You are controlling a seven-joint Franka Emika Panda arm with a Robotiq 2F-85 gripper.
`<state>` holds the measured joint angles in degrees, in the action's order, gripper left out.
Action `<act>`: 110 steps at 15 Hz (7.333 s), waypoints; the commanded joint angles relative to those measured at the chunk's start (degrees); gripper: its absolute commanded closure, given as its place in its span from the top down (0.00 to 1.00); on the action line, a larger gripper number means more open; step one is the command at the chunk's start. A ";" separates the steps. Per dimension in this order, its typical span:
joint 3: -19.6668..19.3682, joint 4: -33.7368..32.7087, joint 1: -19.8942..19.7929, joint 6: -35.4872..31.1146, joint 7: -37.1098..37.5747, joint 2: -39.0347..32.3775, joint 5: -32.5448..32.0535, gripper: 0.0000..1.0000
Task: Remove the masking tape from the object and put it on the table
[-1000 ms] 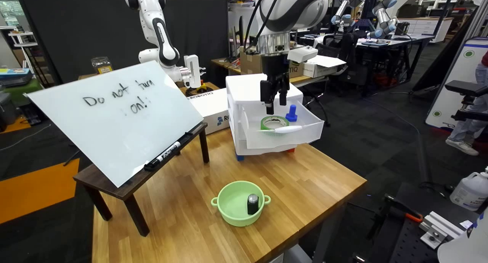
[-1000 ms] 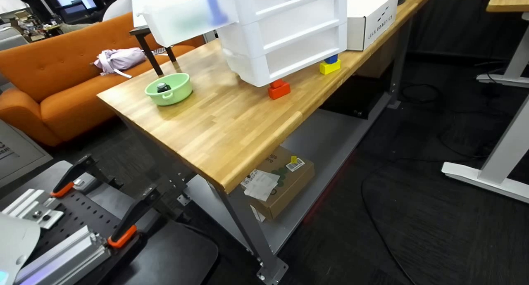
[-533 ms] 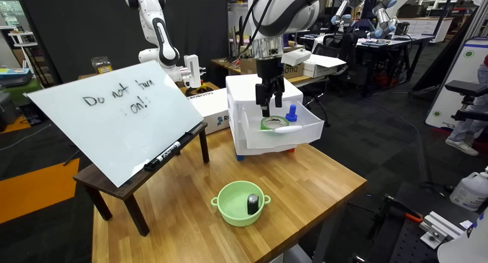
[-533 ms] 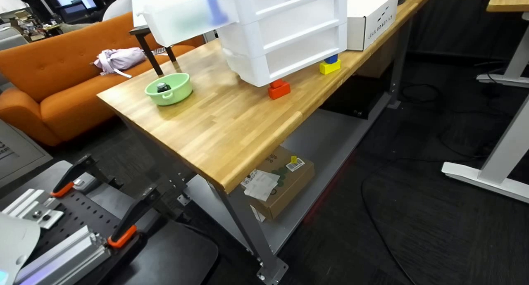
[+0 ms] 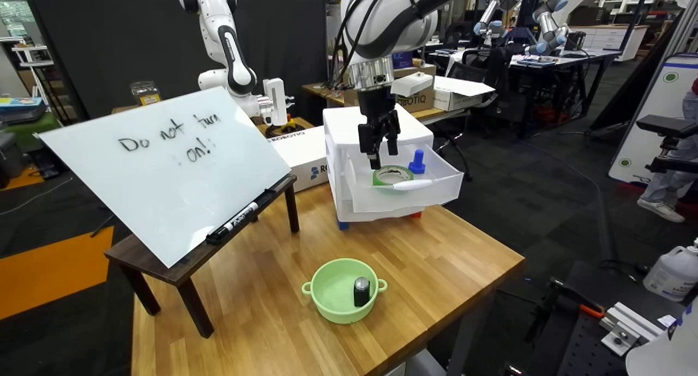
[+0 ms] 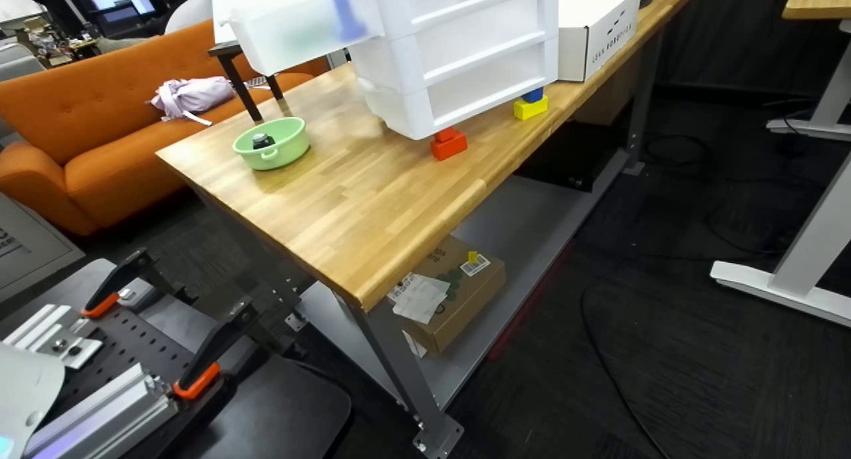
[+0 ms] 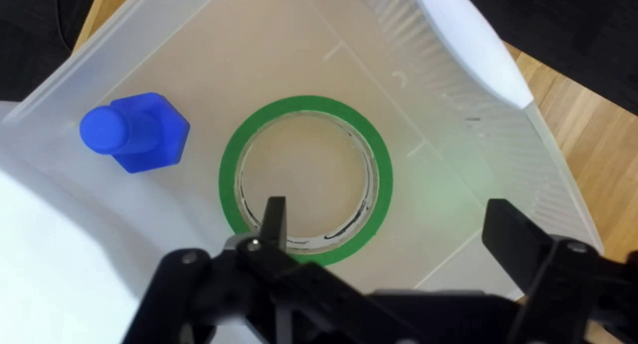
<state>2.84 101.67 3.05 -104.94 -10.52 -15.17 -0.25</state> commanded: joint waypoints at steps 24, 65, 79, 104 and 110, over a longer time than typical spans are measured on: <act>2.08 4.52 -0.49 -4.60 -7.28 -0.62 1.56 1.00; 2.00 9.82 -0.49 -5.71 -5.78 6.90 1.65 0.04; 4.22 13.51 4.47 -2.57 -0.70 11.60 -5.59 0.04; 12.46 7.85 14.31 10.41 5.55 7.04 -21.16 0.04; 11.75 7.77 13.81 10.29 2.78 2.58 -20.04 0.04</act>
<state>14.54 111.20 17.11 -96.86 -5.84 -10.34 -20.40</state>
